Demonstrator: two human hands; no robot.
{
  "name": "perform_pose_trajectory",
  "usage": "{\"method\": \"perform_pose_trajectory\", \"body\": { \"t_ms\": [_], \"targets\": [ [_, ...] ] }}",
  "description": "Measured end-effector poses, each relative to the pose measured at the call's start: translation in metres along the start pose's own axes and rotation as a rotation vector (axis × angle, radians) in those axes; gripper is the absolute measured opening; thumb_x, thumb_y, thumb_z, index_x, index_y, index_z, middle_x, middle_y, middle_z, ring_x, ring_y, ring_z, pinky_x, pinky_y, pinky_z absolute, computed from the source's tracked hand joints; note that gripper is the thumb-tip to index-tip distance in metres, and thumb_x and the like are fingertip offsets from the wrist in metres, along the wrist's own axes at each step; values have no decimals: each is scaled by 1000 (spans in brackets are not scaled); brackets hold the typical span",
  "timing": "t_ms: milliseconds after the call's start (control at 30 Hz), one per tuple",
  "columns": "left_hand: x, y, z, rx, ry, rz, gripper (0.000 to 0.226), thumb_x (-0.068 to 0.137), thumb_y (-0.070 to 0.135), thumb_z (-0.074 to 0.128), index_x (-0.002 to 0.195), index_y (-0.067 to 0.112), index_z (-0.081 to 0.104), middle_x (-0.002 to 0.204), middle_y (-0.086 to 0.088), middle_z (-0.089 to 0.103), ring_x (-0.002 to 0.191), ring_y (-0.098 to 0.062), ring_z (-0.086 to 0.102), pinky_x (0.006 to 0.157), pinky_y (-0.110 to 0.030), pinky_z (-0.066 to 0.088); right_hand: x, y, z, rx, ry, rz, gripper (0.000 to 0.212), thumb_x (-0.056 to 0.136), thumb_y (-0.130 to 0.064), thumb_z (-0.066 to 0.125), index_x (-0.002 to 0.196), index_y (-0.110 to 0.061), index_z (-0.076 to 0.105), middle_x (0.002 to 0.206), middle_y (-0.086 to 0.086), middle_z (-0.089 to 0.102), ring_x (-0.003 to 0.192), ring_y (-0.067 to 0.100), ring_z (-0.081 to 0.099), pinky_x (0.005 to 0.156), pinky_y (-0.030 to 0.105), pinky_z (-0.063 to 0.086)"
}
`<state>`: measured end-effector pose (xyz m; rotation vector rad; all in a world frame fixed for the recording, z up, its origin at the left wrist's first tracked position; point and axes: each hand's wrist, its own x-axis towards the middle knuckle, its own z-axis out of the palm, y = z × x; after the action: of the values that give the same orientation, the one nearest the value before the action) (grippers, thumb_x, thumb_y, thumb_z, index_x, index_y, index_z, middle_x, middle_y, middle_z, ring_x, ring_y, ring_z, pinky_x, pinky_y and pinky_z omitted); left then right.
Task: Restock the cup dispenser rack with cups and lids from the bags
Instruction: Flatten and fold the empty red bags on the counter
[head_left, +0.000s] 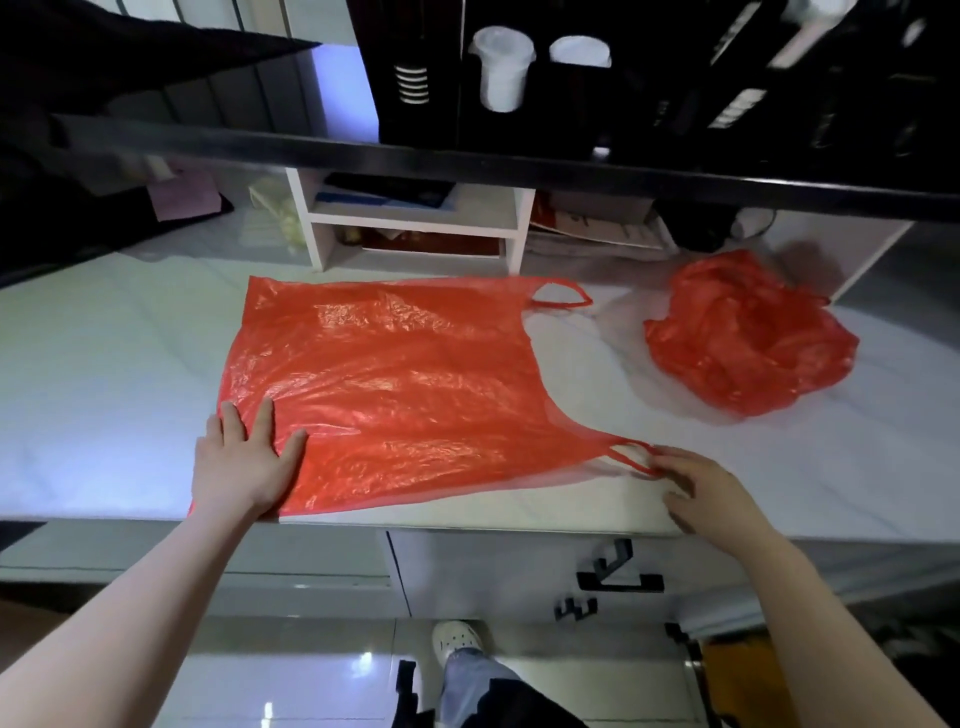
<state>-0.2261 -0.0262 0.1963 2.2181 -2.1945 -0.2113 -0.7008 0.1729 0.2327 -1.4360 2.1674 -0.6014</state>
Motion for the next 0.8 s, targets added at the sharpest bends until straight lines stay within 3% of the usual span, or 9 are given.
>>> {"method": "perform_pose_trajectory", "body": {
  "t_ms": [100, 267, 333, 400, 467, 533, 633, 700, 800],
  "targets": [
    [2, -1, -3, 14, -30, -15, 77, 90, 68, 19, 153, 25, 12, 157, -23, 8, 144, -36, 7, 114, -49, 15, 5, -11, 2, -16, 116, 21, 14, 85, -9, 68, 89, -23, 70, 97, -6, 64, 91, 14, 58, 80, 23, 39],
    [5, 5, -12, 31, 44, 7, 75, 89, 69, 24, 152, 30, 12, 158, -20, 5, 144, -38, 3, 112, -56, 7, 11, -9, 8, -48, 98, -38, 41, 76, 15, 53, 101, -13, 69, 101, -1, 59, 92, 14, 54, 84, 20, 39],
    [7, 12, -15, 19, 44, 56, 75, 89, 69, 23, 152, 31, 9, 160, -16, 3, 146, -36, 0, 112, -57, 6, 15, -9, 9, -88, 126, -85, 20, 79, 2, 67, 94, -12, 70, 92, -2, 58, 86, 16, 55, 74, 19, 38],
    [7, 17, -13, 8, -14, 94, 75, 88, 70, 19, 152, 32, 9, 160, -13, 4, 146, -35, 1, 113, -57, 6, 17, -12, 10, -35, 183, -14, 4, 86, -17, 70, 88, -15, 69, 86, -7, 58, 80, 12, 54, 67, 17, 35],
    [5, 15, -6, 9, -68, 98, 80, 83, 75, 11, 152, 34, 7, 161, -9, 3, 147, -33, 2, 114, -56, 4, 20, -9, 13, 195, 261, 117, 9, 90, -26, 65, 90, -17, 69, 90, -12, 63, 81, 2, 57, 71, 17, 39],
    [5, 10, 0, 11, -81, 95, 86, 77, 78, 5, 152, 36, 4, 161, -7, -2, 147, -31, -2, 115, -55, 0, 24, -8, 13, 561, 320, 235, 13, 92, -22, 62, 93, -13, 71, 97, -5, 70, 86, 8, 63, 81, 23, 48],
    [12, 5, 2, 22, -77, 102, 86, 76, 79, 2, 151, 38, 0, 161, -5, -5, 147, -30, -4, 114, -55, -2, 34, -11, 14, 871, 380, 351, 11, 95, -11, 57, 91, -6, 65, 83, 9, 67, 74, 21, 62, 68, 29, 55],
    [18, 3, 2, 33, -88, 106, 86, 76, 80, 2, 151, 39, -2, 161, -4, -6, 147, -30, -4, 114, -56, -1, 42, -9, 13, 765, 455, 430, 13, 96, -11, 52, 97, -3, 62, 71, 6, 60, 62, 20, 55, 60, 32, 49],
    [20, 0, 2, 29, -83, 108, 86, 76, 80, 2, 151, 38, -2, 161, -4, -7, 147, -30, -5, 114, -56, 0, 47, -2, 9, 569, 512, 475, 19, 97, -13, 45, 108, -6, 58, 67, 5, 58, 58, 23, 52, 60, 38, 43]
  ]
}}
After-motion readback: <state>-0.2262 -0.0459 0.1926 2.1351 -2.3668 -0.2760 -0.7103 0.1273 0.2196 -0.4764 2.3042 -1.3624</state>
